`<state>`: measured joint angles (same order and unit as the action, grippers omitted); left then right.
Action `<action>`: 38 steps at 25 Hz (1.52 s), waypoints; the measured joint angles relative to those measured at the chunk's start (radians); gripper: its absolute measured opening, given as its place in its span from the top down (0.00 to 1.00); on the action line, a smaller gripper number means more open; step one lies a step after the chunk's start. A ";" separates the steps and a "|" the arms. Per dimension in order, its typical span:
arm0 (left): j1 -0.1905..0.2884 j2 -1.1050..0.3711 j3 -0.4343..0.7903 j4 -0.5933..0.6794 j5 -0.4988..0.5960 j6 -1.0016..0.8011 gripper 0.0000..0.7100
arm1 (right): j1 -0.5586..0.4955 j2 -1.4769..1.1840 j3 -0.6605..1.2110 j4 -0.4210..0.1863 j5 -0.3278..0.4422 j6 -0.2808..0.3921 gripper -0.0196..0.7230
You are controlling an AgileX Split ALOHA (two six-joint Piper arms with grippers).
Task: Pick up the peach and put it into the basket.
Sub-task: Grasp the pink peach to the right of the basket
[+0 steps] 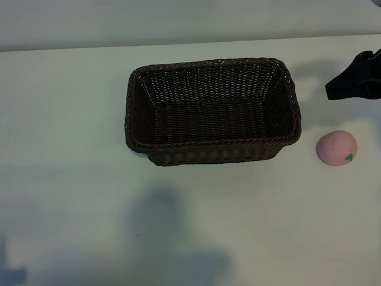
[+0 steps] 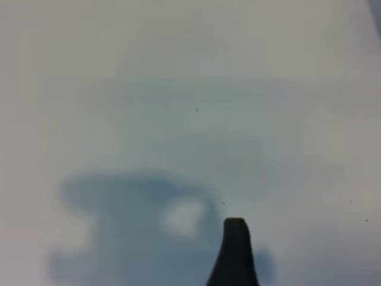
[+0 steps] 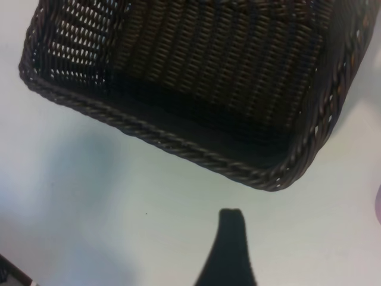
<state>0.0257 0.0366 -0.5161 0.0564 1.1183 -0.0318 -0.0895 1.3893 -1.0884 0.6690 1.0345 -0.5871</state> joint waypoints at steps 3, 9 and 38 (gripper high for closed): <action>-0.005 0.000 0.016 -0.002 -0.016 -0.006 0.16 | 0.000 0.000 0.000 0.000 0.000 0.000 0.17; -0.016 0.000 0.016 -0.003 -0.024 -0.005 0.16 | 0.000 0.000 0.000 -0.001 0.000 0.000 0.17; -0.175 -0.046 0.016 -0.004 -0.025 -0.001 0.16 | 0.001 0.145 0.161 -0.402 -0.339 0.296 0.17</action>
<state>-0.1496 -0.0091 -0.5004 0.0522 1.0934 -0.0330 -0.0883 1.5343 -0.9277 0.2667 0.6954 -0.2911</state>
